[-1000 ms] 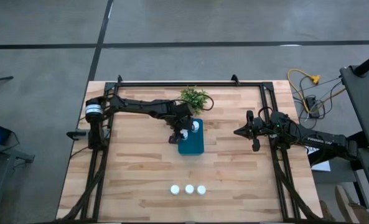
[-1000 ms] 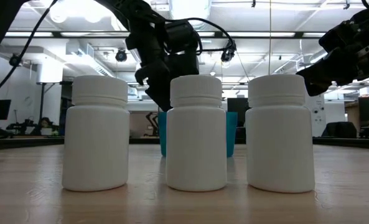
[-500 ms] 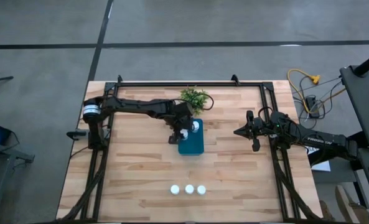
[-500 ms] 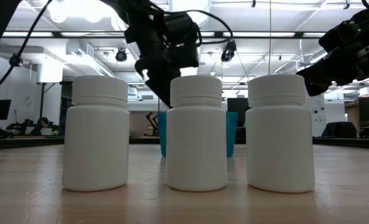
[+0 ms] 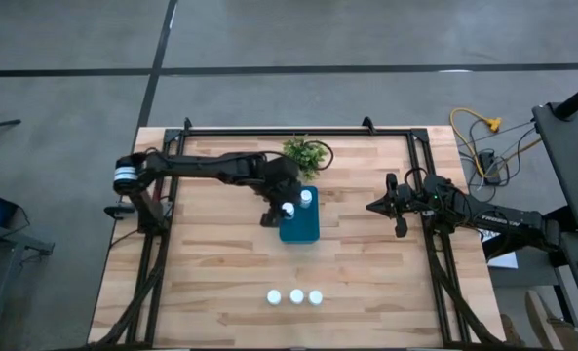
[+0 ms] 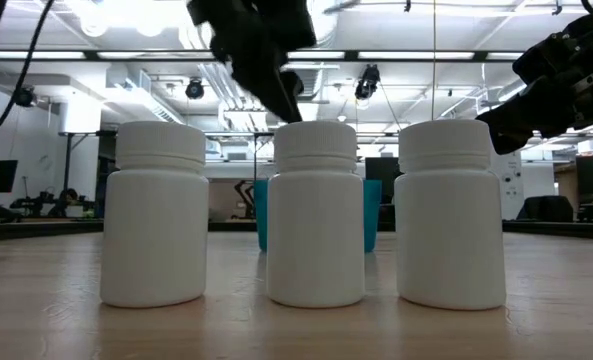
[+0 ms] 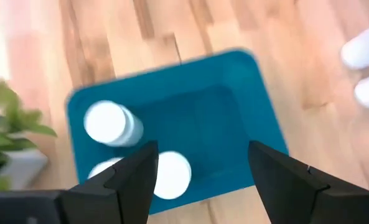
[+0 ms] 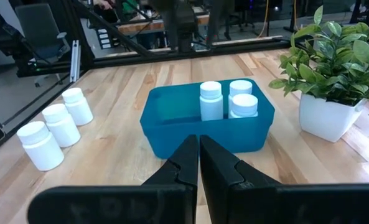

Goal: Pick and place pill bottles into a basket
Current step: Put the white pill bottle into the blue bin

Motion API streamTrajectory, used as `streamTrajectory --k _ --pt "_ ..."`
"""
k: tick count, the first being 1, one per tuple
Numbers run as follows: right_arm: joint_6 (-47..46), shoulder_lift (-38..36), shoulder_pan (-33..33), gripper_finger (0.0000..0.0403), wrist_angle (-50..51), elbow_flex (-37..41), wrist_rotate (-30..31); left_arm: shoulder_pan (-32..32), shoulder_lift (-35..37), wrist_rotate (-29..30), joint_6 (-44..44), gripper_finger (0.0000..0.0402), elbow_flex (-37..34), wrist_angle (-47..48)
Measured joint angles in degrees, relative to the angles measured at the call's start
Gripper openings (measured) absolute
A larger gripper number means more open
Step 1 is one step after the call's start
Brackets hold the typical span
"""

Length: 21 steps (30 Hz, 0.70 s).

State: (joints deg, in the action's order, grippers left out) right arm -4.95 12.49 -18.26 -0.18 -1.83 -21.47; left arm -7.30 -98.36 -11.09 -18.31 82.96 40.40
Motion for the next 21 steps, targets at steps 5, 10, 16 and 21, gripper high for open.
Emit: streamTrajectory --k 5,10,16,21 --pt "-0.06 0.00 0.01 0.0008 -0.05 0.00 0.00 1.28 4.13 -0.70 0.03 0.0231 -0.07 -1.19" --pt "-0.38 -0.02 0.00 0.0008 -0.05 0.00 0.00 2.32 7.69 -0.73 1.23 0.0231 -0.88 -1.90" --pt "-0.64 -0.02 0.00 0.0008 -0.12 0.00 0.04 3.27 11.15 7.71 4.53 0.0231 -2.93 -2.40" --pt "-0.63 -0.04 0.02 0.0009 -0.14 0.00 0.20 3.75 13.55 10.54 5.97 0.0231 -4.03 -2.63"
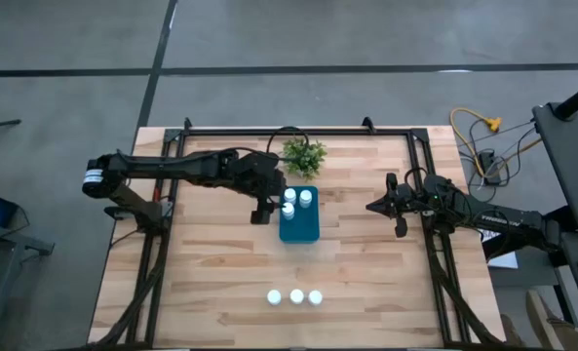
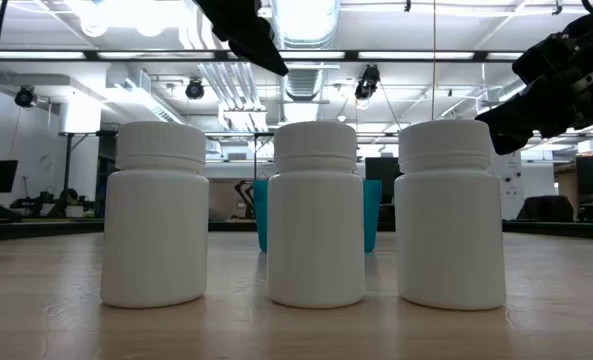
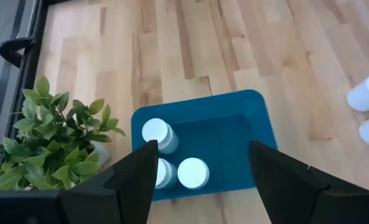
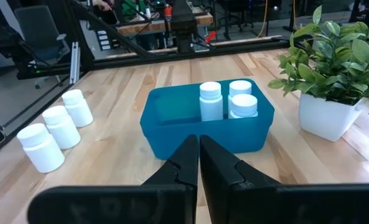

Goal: Pick and place pill bottles into a basket
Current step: Put the white pill bottle into the blue bin

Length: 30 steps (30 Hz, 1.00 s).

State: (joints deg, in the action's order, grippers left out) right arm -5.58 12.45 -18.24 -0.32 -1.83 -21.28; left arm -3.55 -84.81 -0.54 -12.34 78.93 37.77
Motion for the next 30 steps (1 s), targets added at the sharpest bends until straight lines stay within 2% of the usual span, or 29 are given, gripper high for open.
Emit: streamTrajectory --k 7,13,18,30 --pt "0.00 0.02 -0.02 0.0008 0.00 0.00 0.42 1.70 4.55 0.84 0.09 0.0231 -0.90 -0.43" --pt "0.00 0.04 -0.02 0.0008 0.02 0.00 0.42 2.23 11.57 1.45 1.55 0.0231 -6.39 -4.34" --pt "-0.24 0.05 -0.02 0.0008 0.04 0.00 0.42 2.23 18.44 5.25 3.15 0.0231 -13.71 -5.50" --pt "-0.31 0.07 0.00 0.0008 0.09 0.00 0.39 2.18 37.45 5.43 6.59 0.0231 -37.05 -21.21"
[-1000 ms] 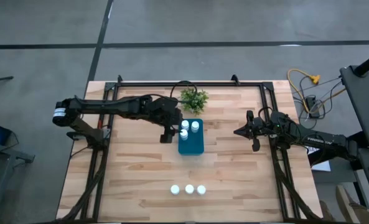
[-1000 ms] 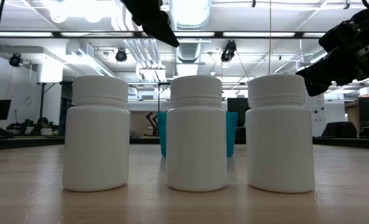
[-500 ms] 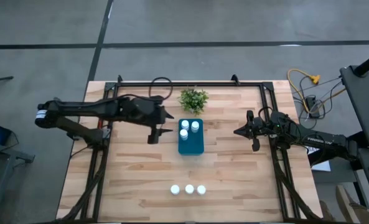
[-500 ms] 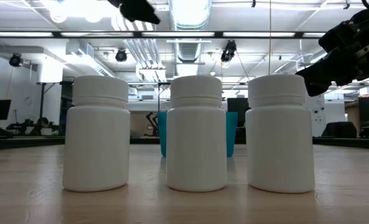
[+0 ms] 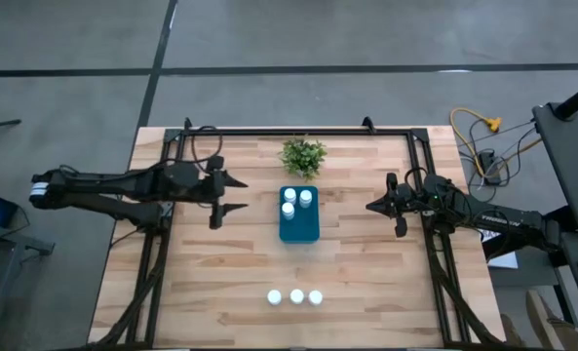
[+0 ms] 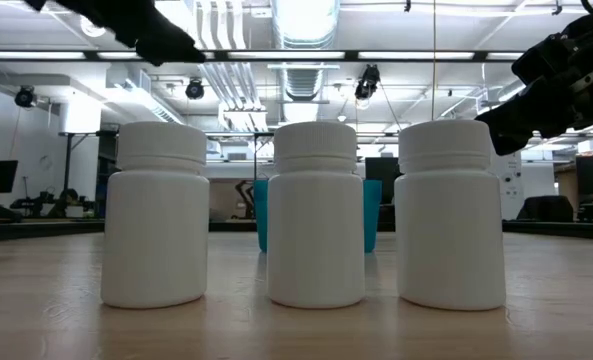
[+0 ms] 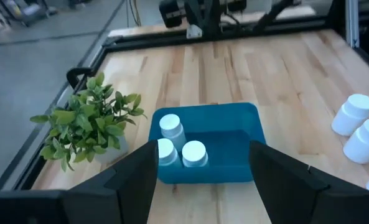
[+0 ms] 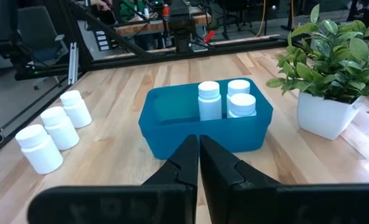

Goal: Pick and place pill bottles into a basket
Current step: Put the white pill bottle into the blue bin

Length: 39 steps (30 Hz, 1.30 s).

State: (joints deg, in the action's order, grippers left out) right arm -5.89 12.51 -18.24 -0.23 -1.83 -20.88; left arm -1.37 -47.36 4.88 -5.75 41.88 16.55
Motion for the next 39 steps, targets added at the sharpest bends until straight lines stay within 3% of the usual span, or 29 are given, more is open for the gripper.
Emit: streamTrajectory --k 9,14,17,24,28,39 --pt "-0.13 0.08 -0.02 0.0009 0.02 0.00 0.00 0.00 8.72 -0.36 1.08 0.0231 -12.87 -9.21" --pt "-0.13 0.09 0.00 0.0009 0.05 0.00 -0.02 0.00 10.93 -6.86 1.39 0.0231 -19.81 -17.23" --pt "-0.13 0.09 0.00 0.0009 0.04 0.00 -0.02 0.04 12.08 -7.85 2.09 0.0231 -23.35 -21.14" --pt "-0.41 0.09 0.00 0.0008 0.06 0.00 -0.04 0.02 15.64 -6.91 2.41 0.0231 -27.30 -21.56" --pt "-0.71 0.09 -0.01 0.0009 0.07 0.00 -0.03 0.02 18.42 -4.39 2.26 0.0231 -27.32 -19.19" --pt "-1.25 0.09 -0.01 0.0009 0.09 0.00 -0.02 0.07 23.99 -4.52 3.57 0.0231 -27.32 -11.43"
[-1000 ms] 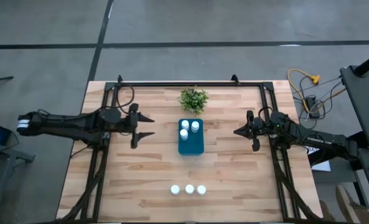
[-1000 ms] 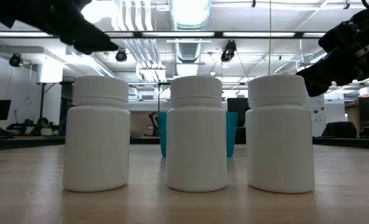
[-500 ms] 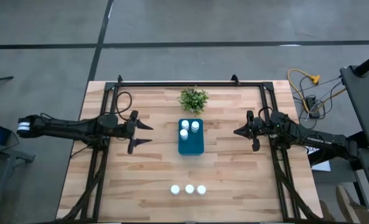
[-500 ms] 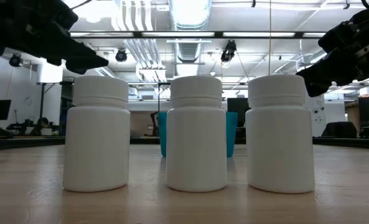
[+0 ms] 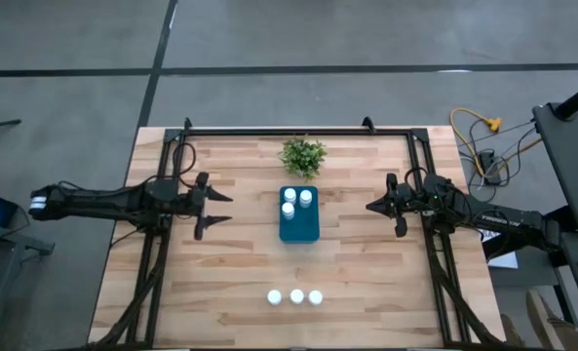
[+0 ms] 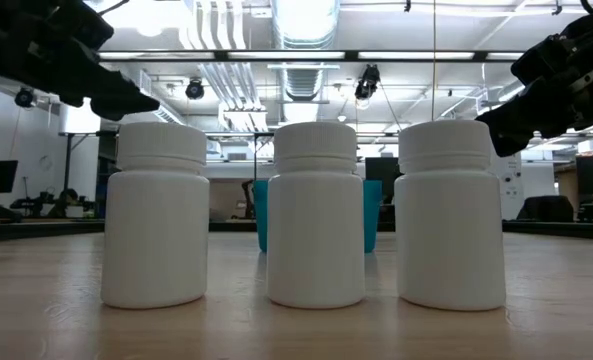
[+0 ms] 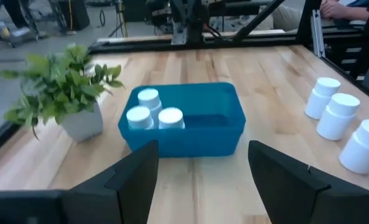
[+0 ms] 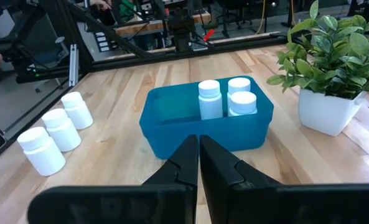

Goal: Pick and place pill bottles into a basket
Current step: Put the white pill bottle into the blue bin

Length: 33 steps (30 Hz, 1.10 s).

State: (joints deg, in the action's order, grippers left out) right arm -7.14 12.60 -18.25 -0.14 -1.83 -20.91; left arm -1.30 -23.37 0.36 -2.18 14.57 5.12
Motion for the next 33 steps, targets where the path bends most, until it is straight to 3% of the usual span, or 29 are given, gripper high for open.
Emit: streamTrajectory --k 8,21,33 --pt "0.01 -0.02 0.01 0.0009 0.02 0.00 0.00 1.32 3.35 -0.09 1.86 0.0230 -1.28 1.46" --pt "-0.24 -0.02 -0.01 0.0008 -0.02 0.00 0.02 1.46 13.69 0.02 1.93 0.0230 -11.23 -5.09" --pt "-3.01 -0.02 -0.01 0.0009 -6.11 0.00 3.06 1.46 17.88 0.09 1.66 0.0230 -12.57 -5.13"
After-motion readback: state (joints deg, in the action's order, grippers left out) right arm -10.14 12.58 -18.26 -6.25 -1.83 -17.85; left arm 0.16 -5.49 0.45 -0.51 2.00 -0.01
